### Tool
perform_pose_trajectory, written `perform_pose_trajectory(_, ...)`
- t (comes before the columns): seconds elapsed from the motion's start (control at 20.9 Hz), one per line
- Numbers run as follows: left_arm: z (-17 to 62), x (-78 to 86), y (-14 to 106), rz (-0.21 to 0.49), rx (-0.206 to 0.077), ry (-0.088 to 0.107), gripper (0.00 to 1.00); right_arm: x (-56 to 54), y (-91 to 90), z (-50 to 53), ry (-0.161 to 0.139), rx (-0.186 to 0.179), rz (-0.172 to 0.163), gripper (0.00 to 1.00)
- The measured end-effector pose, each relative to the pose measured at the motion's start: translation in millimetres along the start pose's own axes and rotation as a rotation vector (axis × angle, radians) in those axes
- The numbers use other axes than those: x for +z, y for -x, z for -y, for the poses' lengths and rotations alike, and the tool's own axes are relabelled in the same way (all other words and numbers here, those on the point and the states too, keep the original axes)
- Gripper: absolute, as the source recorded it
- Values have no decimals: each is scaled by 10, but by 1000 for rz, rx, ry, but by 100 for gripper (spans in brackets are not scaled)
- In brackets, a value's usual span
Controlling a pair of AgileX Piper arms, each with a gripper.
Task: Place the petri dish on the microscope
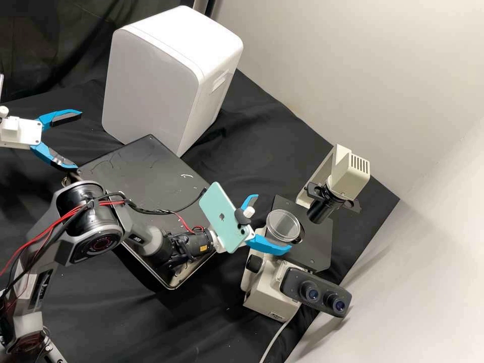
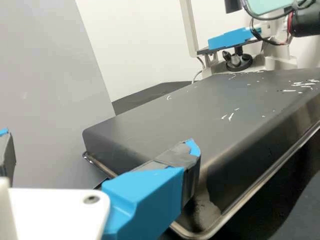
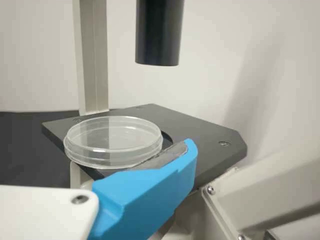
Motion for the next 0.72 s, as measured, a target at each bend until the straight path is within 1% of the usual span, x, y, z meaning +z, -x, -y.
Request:
perform_pose_trajectory(0.14,11,11,-7,5,-6,1,100,-21,-43,-16,-1,-10,9,100)
perform_pose_trajectory(0.19,12,10,-11,5,-7,1,100,-31,-55,-25,-1,-9,7,100)
perform_pose_trajectory(0.38,23,10,-15,5,-12,-13,100,-44,-71,-46,-2,-7,7,100)
perform_pose_trajectory(0.53,27,10,-16,5,-14,-13,100,-57,-79,-97,-3,-7,17,100)
perform_pose_trajectory(0.72,27,10,-17,5,-13,-13,100,-62,-90,-106,-6,-6,20,100)
